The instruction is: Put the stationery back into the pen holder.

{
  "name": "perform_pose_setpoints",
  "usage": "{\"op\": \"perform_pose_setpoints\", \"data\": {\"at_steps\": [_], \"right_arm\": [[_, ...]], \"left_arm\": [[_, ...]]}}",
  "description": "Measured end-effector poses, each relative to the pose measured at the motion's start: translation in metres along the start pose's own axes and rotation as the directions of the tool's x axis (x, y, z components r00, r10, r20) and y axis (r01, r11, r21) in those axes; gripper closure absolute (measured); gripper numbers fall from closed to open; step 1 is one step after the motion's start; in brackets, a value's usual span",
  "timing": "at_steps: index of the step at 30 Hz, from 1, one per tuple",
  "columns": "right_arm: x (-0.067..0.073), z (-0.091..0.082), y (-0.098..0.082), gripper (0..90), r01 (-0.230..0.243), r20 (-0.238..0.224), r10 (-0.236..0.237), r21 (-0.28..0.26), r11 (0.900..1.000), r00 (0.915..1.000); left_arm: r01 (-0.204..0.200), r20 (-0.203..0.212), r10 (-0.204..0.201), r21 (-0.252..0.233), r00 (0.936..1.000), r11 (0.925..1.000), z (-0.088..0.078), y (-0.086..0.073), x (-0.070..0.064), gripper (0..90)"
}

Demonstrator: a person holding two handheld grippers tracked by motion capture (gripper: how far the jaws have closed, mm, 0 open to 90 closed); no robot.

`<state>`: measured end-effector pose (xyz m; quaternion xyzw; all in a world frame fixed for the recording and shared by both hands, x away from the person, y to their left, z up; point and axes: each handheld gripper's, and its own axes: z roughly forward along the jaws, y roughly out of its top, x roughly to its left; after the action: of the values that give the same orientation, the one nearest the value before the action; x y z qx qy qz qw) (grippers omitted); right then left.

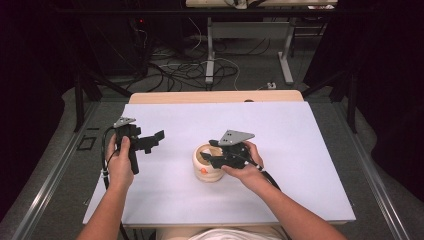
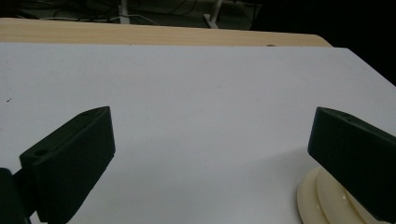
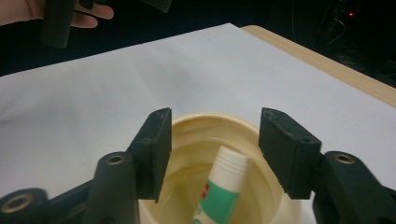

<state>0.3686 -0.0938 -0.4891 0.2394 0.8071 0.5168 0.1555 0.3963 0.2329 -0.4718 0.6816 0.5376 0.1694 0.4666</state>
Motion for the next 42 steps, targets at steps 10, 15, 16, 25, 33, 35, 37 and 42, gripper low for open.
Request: {"op": "perform_pose_setpoints", "data": {"at_steps": [10, 15, 16, 25, 33, 35, 37, 42], "right_arm": [[-0.004, -0.008, 0.008, 32.9, -0.036, 0.023, 0.036, -0.016, 0.999, 0.9991], [-0.008, -0.016, 0.013, 26.2, -0.086, 0.036, 0.086, -0.008, 0.996, 0.9956], [-0.009, -0.017, 0.014, 23.9, -0.084, 0.044, 0.085, -0.009, 0.996, 0.9955], [-0.025, -0.036, 0.018, 13.3, -0.097, 0.134, 0.096, 0.001, 0.995, 0.9863], [-0.045, -0.058, 0.015, 3.5, -0.117, 0.236, 0.118, -0.019, 0.993, 0.9644], [-0.049, -0.063, 0.013, 1.2, -0.124, 0.255, 0.123, -0.015, 0.992, 0.959], [-0.054, -0.067, 0.01, 0.0, -0.131, 0.278, 0.131, -0.017, 0.991, 0.9516], [-0.065, -0.078, 0.002, 0.0, -0.147, 0.332, 0.142, -0.011, 0.989, 0.9324]], "left_arm": [[0.002, 0.0, -0.002, -0.006, 1.0, 1.0, 0.0, 0.0, 0.0, 0.6], [-0.002, 0.0, 0.002, -0.005, 1.0, 1.0, 0.0, 0.0, 0.0, 0.6], [-0.001, 0.001, 0.001, -0.007, 1.0, 1.0, 0.0, 0.0, 0.0, 0.6], [0.005, 0.0, -0.005, -0.01, 1.0, 0.9999, -0.001, 0.0, 0.0, 0.6], [0.005, -0.002, -0.005, -0.009, 1.0, 0.9999, -0.001, 0.0, 0.001, 0.6], [0.008, -0.002, -0.008, -0.01, 1.0, 0.9999, -0.001, 0.0, 0.001, 0.6], [0.009, -0.003, -0.009, -0.01, 1.0, 0.9999, -0.001, 0.0, 0.001, 0.6], [0.011, -0.003, -0.011, -0.004, 0.9999, 0.9999, -0.001, -0.001, 0.001, 0.6]]}}
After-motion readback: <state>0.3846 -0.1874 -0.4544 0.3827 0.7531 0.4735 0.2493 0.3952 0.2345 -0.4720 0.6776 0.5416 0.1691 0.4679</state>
